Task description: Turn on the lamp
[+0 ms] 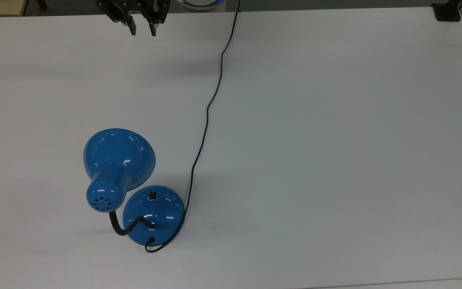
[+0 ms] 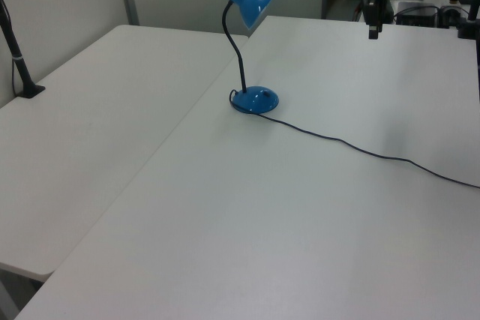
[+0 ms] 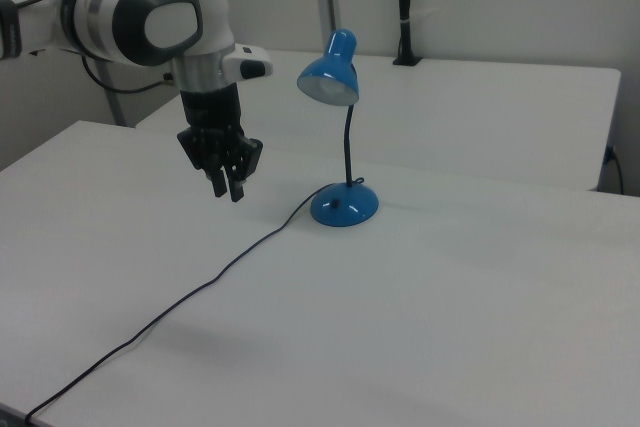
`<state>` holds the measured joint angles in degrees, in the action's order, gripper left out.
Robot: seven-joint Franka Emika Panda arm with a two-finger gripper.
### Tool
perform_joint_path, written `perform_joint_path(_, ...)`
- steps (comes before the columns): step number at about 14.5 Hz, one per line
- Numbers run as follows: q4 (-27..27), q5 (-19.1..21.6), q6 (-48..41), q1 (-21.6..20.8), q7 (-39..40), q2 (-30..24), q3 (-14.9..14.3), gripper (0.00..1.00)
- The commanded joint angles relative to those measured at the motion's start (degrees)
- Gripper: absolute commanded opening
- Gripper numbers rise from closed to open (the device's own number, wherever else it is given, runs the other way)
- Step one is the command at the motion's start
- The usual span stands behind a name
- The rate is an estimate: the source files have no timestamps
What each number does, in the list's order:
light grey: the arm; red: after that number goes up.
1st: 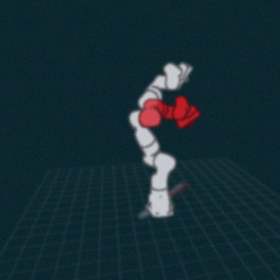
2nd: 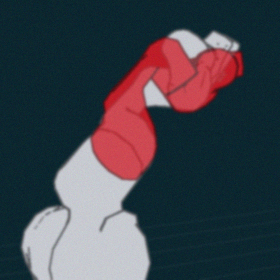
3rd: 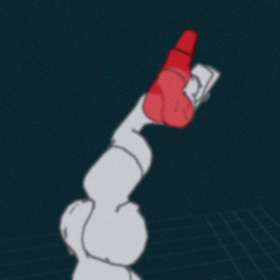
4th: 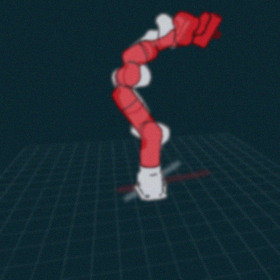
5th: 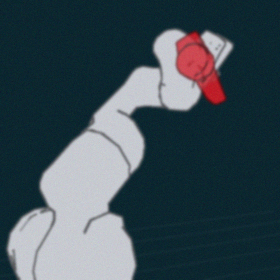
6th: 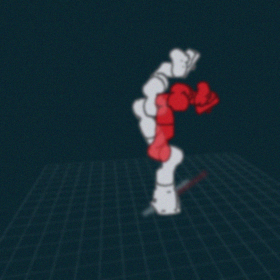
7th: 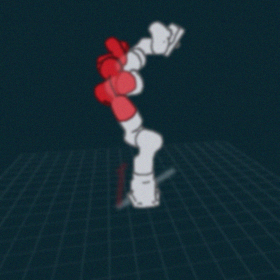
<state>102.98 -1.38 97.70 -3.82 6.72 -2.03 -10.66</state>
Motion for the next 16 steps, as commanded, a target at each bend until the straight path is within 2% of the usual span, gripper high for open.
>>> perform_joint_path(1, -0.24, 0.50, 4.86, -0.14, 1.63, 2.02, -0.59, 0.00)
perform_joint_path(3, -0.24, 1.55, 10.55, -0.14, 1.63, 4.39, -0.76, 0.00)
perform_joint_path(9, -1.65, 5.42, 35.85, 0.22, 0.67, 17.56, -0.77, 0.00)
perform_joint_path(11, -1.65, 7.52, 41.40, 0.13, 0.40, 20.29, -0.59, 0.00)
perform_joint_path(16, -1.65, 9.29, 55.21, -0.14, -1.17, 25.66, -0.41, 0.00)
